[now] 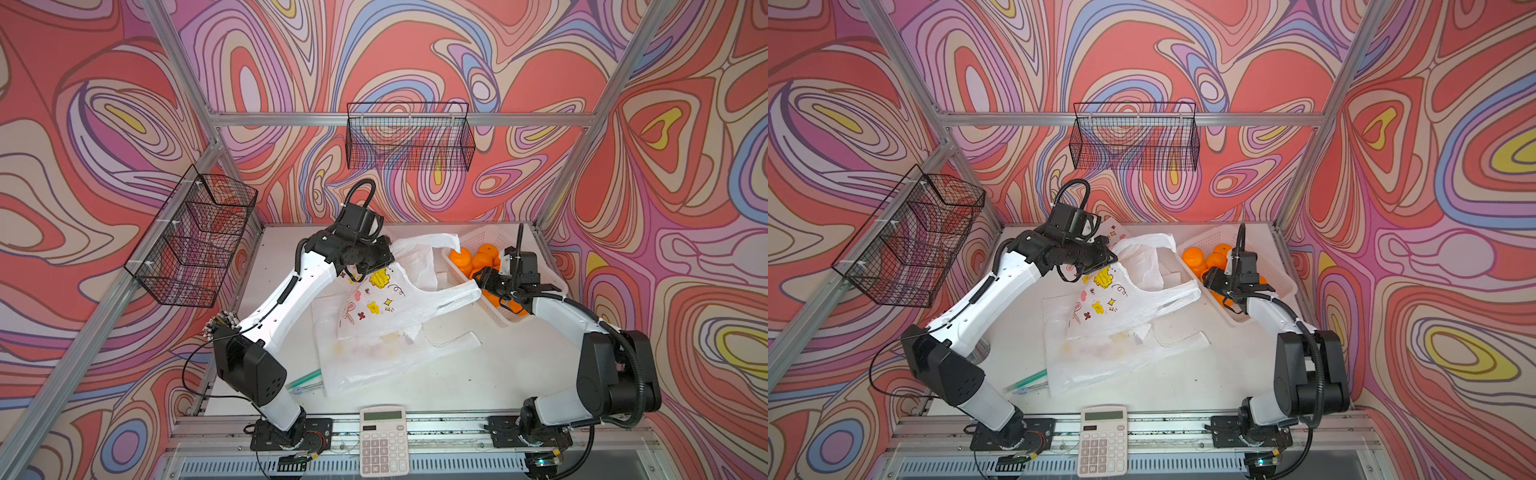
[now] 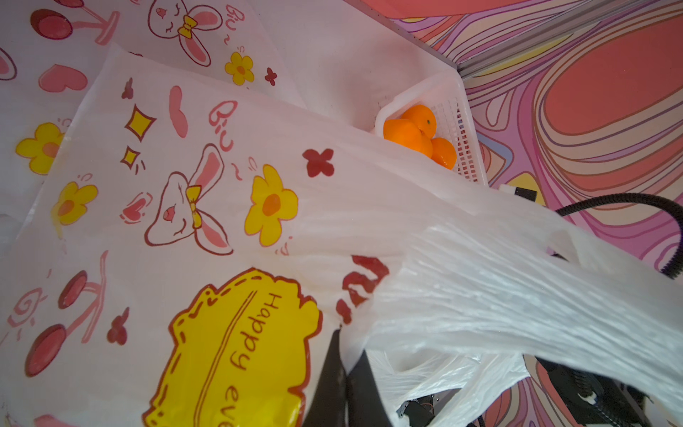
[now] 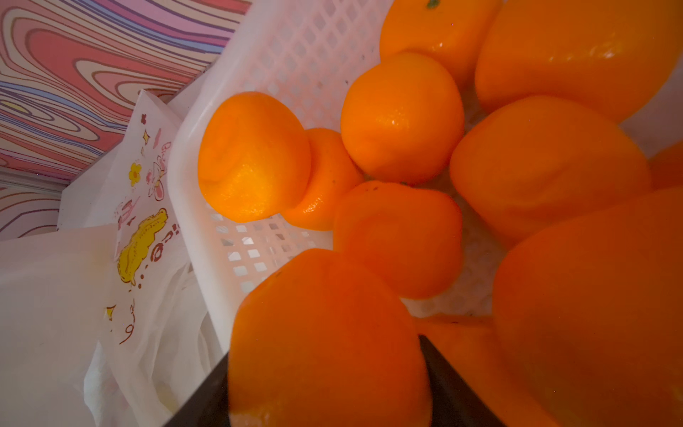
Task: Place the oranges into plastic bags & tie knots
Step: Pick up the orange from the basket, then place the orange in the plastic bag.
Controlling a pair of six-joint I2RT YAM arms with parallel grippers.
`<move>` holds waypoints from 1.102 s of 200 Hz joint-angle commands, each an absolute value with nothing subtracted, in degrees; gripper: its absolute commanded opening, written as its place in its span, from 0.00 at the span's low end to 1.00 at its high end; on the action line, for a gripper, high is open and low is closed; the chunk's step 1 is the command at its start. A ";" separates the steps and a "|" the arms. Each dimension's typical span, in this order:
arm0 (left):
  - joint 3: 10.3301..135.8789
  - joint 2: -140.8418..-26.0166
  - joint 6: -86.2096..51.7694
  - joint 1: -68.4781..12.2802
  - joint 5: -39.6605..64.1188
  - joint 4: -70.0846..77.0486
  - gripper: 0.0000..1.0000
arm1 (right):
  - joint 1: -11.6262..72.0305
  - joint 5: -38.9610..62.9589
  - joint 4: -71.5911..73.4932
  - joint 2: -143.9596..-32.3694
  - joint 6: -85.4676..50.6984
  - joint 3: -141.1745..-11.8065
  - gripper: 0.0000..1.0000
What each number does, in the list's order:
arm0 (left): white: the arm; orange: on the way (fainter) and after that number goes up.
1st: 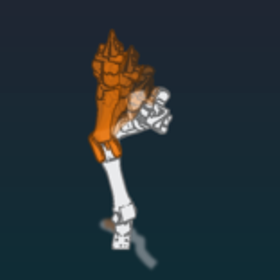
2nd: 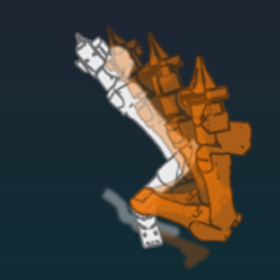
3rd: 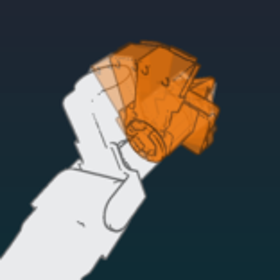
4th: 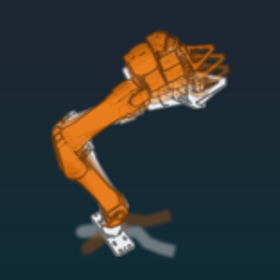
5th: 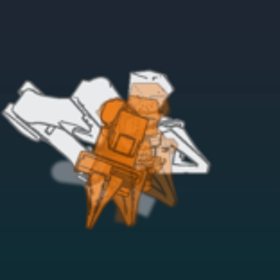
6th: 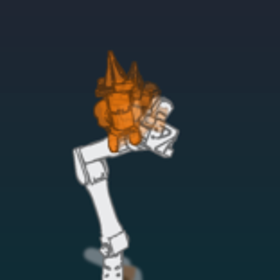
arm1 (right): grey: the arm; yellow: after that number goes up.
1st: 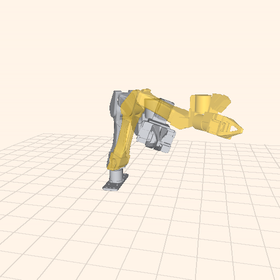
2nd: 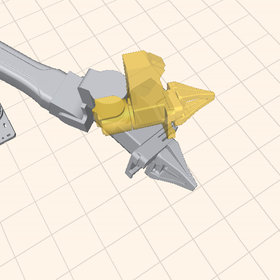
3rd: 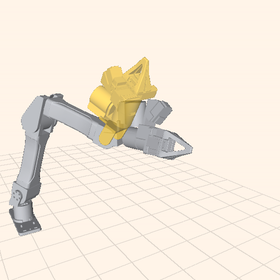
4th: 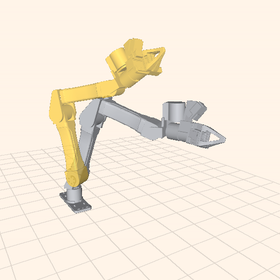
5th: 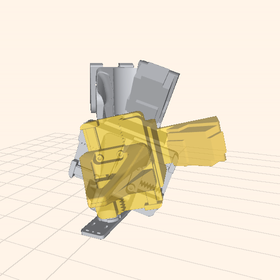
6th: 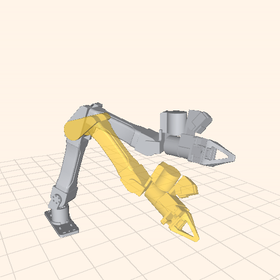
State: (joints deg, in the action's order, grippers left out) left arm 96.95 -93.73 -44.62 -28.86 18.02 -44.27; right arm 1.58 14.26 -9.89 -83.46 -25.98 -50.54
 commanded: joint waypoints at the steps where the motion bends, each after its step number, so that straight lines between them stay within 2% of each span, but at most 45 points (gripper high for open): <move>1: 96.16 -93.25 -44.74 -28.65 18.81 -43.60 0.00 | 1.93 14.15 -8.95 -76.79 -24.66 -49.71 0.61; 38: 95.74 -93.38 -45.00 -28.65 19.38 -42.73 0.00 | 2.01 28.64 -7.79 -66.65 -27.86 -46.18 0.59; 70: 95.33 -93.60 -44.83 -28.67 20.44 -42.18 0.00 | 5.07 39.53 -0.98 -61.13 -34.75 -42.23 0.59; 109: 94.75 -94.04 -44.52 -28.73 22.98 -41.39 0.00 | 13.15 40.03 10.32 -61.46 -40.44 -42.69 0.59; 171: 93.22 -92.90 -46.18 -28.84 24.52 -39.80 0.00 | 27.86 32.14 19.95 -75.30 -41.49 -47.98 0.59; 184: 93.20 -92.85 -46.54 -28.85 25.21 -39.51 0.00 | 28.69 28.82 19.59 -77.55 -41.30 -48.95 0.64; 206: 93.17 -92.74 -47.06 -28.83 25.58 -39.48 0.00 | 28.75 22.96 16.35 -79.35 -39.43 -50.38 0.87; 220: 93.08 -92.64 -47.35 -28.77 25.47 -39.42 0.00 | 28.75 20.37 12.62 -79.44 -37.60 -51.58 0.96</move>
